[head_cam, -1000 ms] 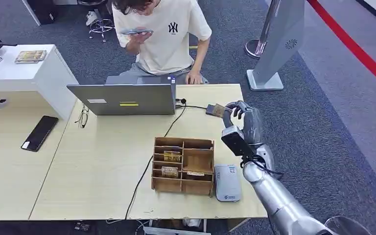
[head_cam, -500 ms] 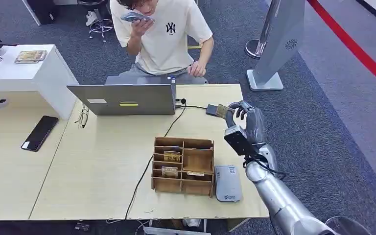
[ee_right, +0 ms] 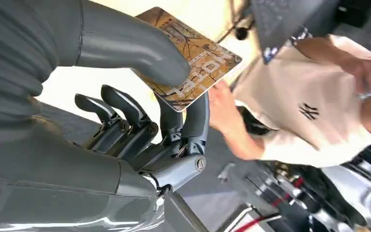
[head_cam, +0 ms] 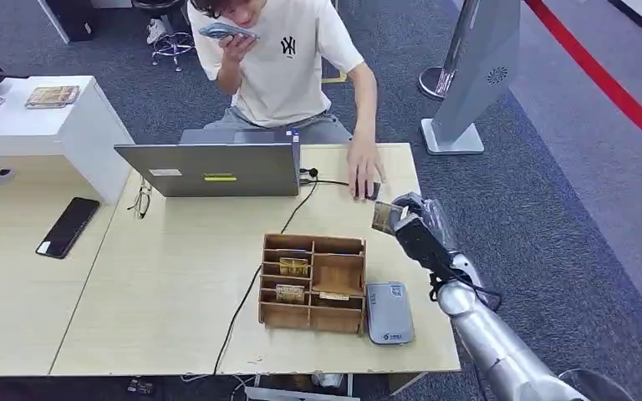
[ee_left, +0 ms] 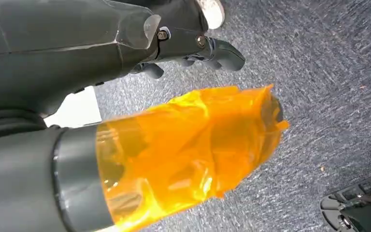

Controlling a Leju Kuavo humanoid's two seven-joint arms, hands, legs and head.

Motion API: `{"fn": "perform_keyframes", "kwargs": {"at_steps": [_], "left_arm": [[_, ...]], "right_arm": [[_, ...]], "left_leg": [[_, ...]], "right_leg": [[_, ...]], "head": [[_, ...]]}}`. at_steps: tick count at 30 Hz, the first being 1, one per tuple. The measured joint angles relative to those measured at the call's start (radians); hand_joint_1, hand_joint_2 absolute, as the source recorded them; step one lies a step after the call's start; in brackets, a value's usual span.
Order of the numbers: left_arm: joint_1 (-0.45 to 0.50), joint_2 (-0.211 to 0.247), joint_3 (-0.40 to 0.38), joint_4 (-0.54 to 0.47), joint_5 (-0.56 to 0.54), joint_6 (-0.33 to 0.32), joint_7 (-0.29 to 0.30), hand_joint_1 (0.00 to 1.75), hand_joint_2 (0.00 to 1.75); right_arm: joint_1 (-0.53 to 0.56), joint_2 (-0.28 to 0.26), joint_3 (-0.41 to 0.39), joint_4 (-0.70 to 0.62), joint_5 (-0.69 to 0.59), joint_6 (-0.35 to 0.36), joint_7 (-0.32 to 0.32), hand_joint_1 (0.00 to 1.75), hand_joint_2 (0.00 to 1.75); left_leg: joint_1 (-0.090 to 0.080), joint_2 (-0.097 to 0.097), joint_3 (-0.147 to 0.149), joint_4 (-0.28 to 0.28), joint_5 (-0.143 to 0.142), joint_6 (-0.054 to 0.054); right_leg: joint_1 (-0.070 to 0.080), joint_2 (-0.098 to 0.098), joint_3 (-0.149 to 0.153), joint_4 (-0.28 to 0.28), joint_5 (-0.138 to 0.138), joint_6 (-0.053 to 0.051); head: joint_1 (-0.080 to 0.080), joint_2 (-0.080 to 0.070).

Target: Pass the card to the sensor for recognition and then transmit it.

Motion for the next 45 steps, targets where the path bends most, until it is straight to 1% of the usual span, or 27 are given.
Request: {"fn": "perform_keyframes", "kwargs": {"at_steps": [1,8,11,15,17,23,25,28,35,40,45], "left_arm": [[0.006,0.000,0.009,0.000,0.004,0.003,0.000,0.00,0.00],[0.006,0.001,0.013,0.000,0.005,0.005,0.000,0.00,0.00],[0.006,0.001,0.015,0.000,0.005,0.005,0.000,0.00,0.00],[0.007,0.002,0.018,0.000,0.007,0.006,0.000,0.00,0.00],[0.007,0.005,0.021,0.000,0.010,0.006,0.000,0.00,0.00],[0.008,0.008,0.032,0.000,0.014,0.008,-0.001,0.00,0.00],[0.009,0.009,0.036,0.000,0.018,0.008,-0.002,0.00,0.00],[0.012,0.010,0.039,0.000,0.023,0.008,-0.003,0.00,0.00],[0.018,0.014,0.049,0.000,0.028,0.009,-0.004,0.00,0.00],[0.019,0.015,0.057,0.000,0.033,0.009,-0.004,0.00,0.00],[0.020,0.015,0.061,0.000,0.034,0.008,-0.004,0.00,0.00]], "right_arm": [[0.013,-0.032,0.000,0.001,0.003,0.037,0.032,1.75,1.75],[0.021,-0.055,0.000,0.001,0.003,0.042,0.035,1.75,1.75],[0.021,-0.061,0.001,0.001,0.009,0.057,0.054,1.75,1.75],[0.024,-0.080,0.002,0.002,0.000,0.116,0.084,1.75,1.75],[0.025,-0.089,0.002,0.003,-0.016,0.146,0.087,1.75,1.75],[0.026,-0.106,0.004,0.009,-0.033,0.195,0.093,1.75,1.75],[0.026,-0.117,0.008,0.010,-0.042,0.224,0.099,1.75,1.75],[0.029,-0.139,0.013,0.008,-0.074,0.274,0.120,1.75,1.75],[0.050,-0.194,0.027,-0.019,-0.127,0.355,0.170,1.75,1.75],[0.056,-0.222,0.040,-0.031,-0.180,0.415,0.210,1.75,1.75],[0.061,-0.241,0.057,-0.040,-0.193,0.431,0.220,1.75,1.75]], "left_leg": [[0.000,0.000,0.000,0.000,0.000,0.000],[0.000,0.000,0.000,0.000,0.000,0.000],[0.000,0.000,0.000,0.000,0.000,0.000],[0.000,0.000,0.000,0.000,0.000,0.000],[0.000,0.000,0.000,0.000,0.000,0.000],[0.000,0.000,0.000,0.000,0.000,0.000],[0.000,0.000,0.000,0.000,0.000,0.000],[0.000,0.000,0.000,0.000,0.000,0.000],[0.000,0.000,0.000,0.000,0.000,0.000],[0.000,0.000,0.000,0.000,0.000,0.000],[0.000,0.000,0.000,0.000,0.000,0.000]], "right_leg": [[0.000,0.000,0.000,0.000,0.000,0.000],[0.000,0.000,0.000,0.000,0.000,0.000],[0.000,0.000,0.000,0.000,0.000,0.000],[0.000,0.000,0.000,0.000,0.000,0.000],[0.000,0.000,0.000,0.000,0.000,0.000],[0.000,0.000,0.000,0.000,0.000,0.000],[0.000,0.000,0.000,0.000,0.000,0.000],[0.000,0.000,0.000,0.000,0.000,0.000],[0.000,0.000,0.000,0.000,0.000,0.000],[0.000,0.000,0.000,0.000,0.000,0.000],[0.000,0.000,0.000,0.000,0.000,0.000]], "head": [[0.000,0.000],[0.000,0.000],[0.000,0.000],[0.000,0.000],[0.000,0.000],[0.000,0.000],[0.000,0.000],[0.000,0.000],[0.000,0.000],[0.000,0.000],[0.000,0.000]]}}
